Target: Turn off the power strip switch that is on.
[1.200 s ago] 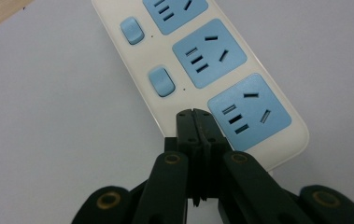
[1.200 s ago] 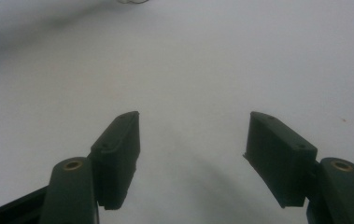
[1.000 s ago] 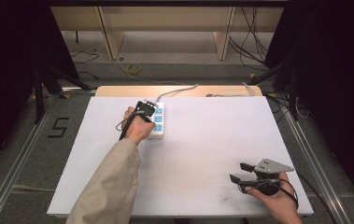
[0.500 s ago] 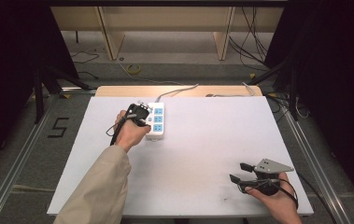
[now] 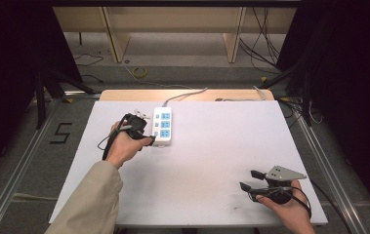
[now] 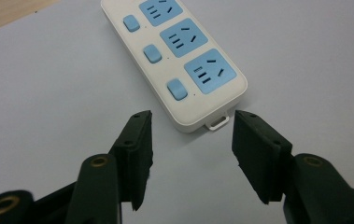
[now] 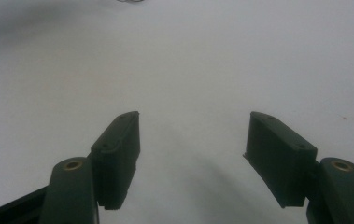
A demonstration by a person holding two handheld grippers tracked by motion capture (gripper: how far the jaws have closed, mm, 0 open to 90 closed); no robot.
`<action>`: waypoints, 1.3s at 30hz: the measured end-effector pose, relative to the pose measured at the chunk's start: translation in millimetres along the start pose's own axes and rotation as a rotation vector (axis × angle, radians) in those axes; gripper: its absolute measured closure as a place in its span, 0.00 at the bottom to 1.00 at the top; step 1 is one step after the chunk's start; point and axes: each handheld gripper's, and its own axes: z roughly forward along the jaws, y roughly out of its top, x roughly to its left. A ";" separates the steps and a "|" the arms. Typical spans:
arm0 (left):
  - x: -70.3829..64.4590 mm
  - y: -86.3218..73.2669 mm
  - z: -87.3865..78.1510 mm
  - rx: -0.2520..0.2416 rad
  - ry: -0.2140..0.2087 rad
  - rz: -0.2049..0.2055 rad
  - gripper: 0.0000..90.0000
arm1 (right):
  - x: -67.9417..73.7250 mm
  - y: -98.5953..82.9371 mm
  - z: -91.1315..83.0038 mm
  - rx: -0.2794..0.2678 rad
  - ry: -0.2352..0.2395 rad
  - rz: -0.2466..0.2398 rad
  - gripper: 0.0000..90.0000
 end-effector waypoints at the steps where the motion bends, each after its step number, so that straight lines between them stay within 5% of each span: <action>1: 0.0 -1.6 -0.9 -0.005 -0.005 -0.001 0.49 | 0.0 0.0 -0.1 0.001 -0.001 0.000 0.40; 7: 2.8 -12.0 -7.7 -0.005 0.015 0.041 0.43 | -0.2 0.0 -0.2 -0.002 -0.002 -0.001 0.40; 18: 2.8 -40.7 -18.6 -0.080 -0.014 0.036 0.32 | 0.5 0.0 0.2 0.001 -0.002 -0.001 0.40; 39: -12.3 -119.2 -31.6 -0.197 -0.026 0.098 0.28 | 1.5 0.0 0.3 0.005 0.003 -0.005 0.40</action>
